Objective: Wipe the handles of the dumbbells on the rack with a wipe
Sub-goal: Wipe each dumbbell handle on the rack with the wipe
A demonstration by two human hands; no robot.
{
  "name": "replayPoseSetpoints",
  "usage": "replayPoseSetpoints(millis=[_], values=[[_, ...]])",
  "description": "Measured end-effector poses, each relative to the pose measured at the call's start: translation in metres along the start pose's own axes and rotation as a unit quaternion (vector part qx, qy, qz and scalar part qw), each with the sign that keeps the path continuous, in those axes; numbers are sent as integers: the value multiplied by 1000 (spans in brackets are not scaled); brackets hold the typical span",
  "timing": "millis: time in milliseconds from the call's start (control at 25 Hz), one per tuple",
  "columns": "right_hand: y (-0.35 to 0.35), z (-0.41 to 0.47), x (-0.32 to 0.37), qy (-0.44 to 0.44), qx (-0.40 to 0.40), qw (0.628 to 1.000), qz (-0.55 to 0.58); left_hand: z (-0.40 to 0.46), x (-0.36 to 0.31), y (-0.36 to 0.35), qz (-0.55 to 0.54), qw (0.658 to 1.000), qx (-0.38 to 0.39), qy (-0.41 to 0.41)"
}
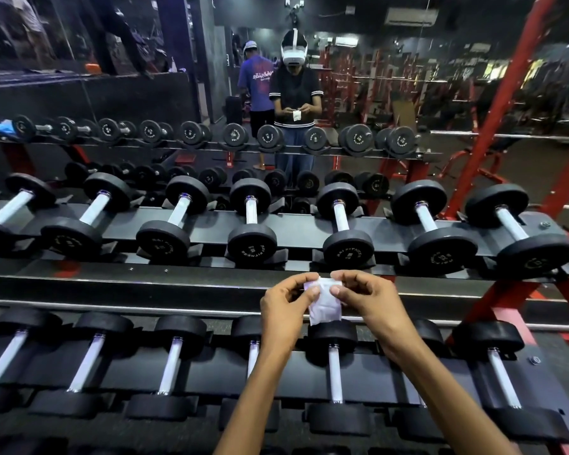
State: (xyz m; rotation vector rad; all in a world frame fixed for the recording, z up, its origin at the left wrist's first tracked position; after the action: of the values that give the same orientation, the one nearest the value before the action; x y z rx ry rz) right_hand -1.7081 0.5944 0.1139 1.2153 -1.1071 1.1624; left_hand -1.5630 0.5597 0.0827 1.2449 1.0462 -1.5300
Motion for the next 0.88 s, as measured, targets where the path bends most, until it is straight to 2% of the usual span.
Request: replayPoseSetpoints(millis=[80, 200, 280, 360, 440, 520, 600, 680, 760, 880], values=[[3, 2, 2, 4, -11, 998, -58, 3, -4, 3, 54, 998, -7, -15], [3, 5, 8, 10, -13, 976, -216, 4, -16, 4, 155, 986, -13, -61], [2, 8, 7, 9, 5, 965, -262, 7, -20, 4, 205, 976, -5, -74], [-1, 10, 2, 6, 47, 984, -172, 11, -15, 4, 191, 980, 17, -49], [-6, 11, -3, -14, 73, 995, -68, 12, -7, 2, 82, 996, 31, 4], [-4, 14, -9, -28, 53, 998, -32, 10, 5, -5, -47, 994, 51, 85], [3, 17, -13, -33, 12, 999, 7, 9, 13, -14, -122, 977, 93, 151], [9, 17, -14, -47, -5, 997, 63, 11, 14, -18, -137, 972, 115, 155], [10, 17, -14, -57, 26, 992, 112, 17, 13, -20, -152, 971, 116, 146], [21, 21, -12, -50, 51, 991, 109, 25, 11, -30, -139, 971, 131, 141]])
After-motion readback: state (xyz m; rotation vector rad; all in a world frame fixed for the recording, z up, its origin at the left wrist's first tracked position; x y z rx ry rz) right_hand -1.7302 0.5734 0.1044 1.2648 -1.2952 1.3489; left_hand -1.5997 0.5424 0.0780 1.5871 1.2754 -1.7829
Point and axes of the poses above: each hand's wrist, its own z-axis towards the middle knuckle, its own y-axis out of the back of the hand, x = y × z, the point moved 7 cm from there along z, towards the middle knuckle, and after that the axes turned 12 degrees about x, right-handed, at the moved point
